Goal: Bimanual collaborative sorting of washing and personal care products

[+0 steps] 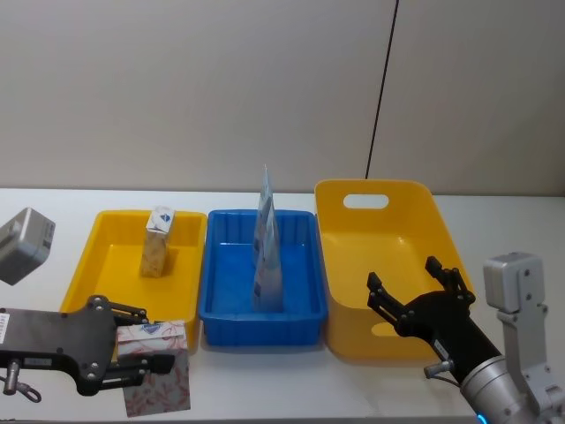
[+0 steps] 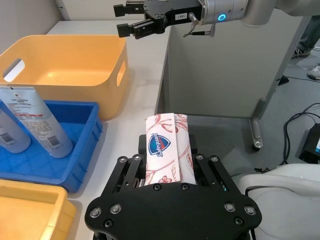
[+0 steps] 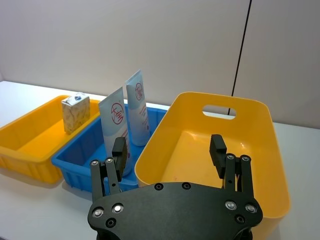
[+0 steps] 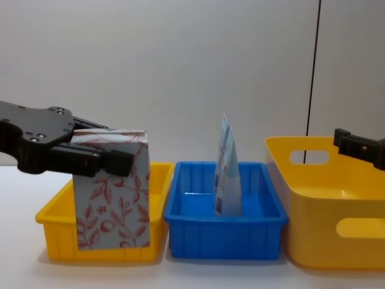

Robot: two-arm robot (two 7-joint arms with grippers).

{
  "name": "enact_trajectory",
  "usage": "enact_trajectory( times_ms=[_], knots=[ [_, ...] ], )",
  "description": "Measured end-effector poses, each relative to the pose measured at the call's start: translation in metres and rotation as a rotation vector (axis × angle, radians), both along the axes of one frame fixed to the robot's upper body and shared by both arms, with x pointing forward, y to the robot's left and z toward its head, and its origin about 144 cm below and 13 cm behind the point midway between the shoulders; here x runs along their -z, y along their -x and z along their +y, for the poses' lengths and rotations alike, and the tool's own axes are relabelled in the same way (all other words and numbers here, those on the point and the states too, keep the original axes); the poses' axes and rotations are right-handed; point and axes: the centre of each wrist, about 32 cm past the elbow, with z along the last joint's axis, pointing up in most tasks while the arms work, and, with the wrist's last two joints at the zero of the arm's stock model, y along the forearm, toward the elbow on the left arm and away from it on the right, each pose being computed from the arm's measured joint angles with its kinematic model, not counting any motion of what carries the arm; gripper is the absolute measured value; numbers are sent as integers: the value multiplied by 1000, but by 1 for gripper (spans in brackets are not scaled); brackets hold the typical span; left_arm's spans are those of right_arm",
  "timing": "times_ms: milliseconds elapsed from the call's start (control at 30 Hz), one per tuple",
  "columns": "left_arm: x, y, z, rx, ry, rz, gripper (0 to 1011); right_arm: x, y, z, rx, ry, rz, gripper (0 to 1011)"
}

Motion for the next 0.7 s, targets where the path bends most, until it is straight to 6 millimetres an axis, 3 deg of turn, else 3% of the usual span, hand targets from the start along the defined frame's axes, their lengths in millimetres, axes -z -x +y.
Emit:
enact_trajectory(
  times_ms=[700],
  knots=[
    [0,-1,-1,-5,3,-10,369,-10,-7,-16,-163,-29,2,1000]
  ],
)
